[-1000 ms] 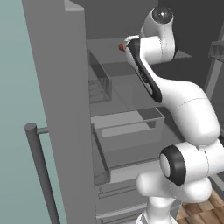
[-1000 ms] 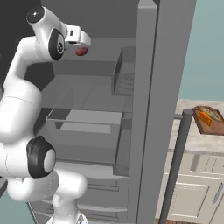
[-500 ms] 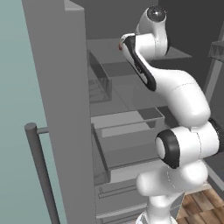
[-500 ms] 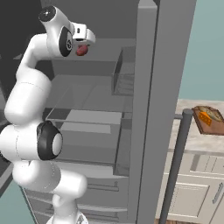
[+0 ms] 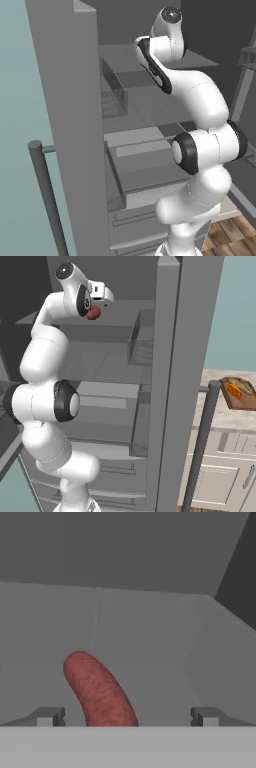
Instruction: Retrieve the sausage and cheese from the fridge and place them on the cutting board on the counter.
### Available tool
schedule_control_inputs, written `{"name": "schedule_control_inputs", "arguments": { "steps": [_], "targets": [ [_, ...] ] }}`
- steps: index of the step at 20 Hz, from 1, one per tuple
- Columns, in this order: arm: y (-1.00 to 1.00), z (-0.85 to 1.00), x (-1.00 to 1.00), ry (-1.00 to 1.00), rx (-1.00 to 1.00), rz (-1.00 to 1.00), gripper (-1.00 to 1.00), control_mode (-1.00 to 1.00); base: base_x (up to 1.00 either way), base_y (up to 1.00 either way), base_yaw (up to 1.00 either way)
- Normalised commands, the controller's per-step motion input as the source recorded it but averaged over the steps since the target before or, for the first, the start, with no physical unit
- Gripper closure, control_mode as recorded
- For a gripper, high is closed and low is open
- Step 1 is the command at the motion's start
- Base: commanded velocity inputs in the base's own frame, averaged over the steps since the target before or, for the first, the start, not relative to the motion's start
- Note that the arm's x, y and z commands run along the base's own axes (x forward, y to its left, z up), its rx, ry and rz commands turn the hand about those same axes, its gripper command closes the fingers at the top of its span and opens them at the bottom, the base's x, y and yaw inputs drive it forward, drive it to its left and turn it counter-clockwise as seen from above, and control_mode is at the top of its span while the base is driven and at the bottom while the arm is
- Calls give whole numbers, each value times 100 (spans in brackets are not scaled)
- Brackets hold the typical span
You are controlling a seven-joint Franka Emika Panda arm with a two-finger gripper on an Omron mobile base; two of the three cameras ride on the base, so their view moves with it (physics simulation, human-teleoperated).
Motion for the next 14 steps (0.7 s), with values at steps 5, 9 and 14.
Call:
{"name": "schedule_control_inputs", "arguments": {
  "steps": [5, 9, 14],
  "targets": [
    [6, -8, 0, 8, 0, 0, -100, -100, 0, 0, 0],
    [5, -6, -1, 10, 0, 0, -100, -100, 0, 0, 0],
    [0, -19, -1, 9, 0, 0, -100, -100, 0, 0, 0]
  ]
}}
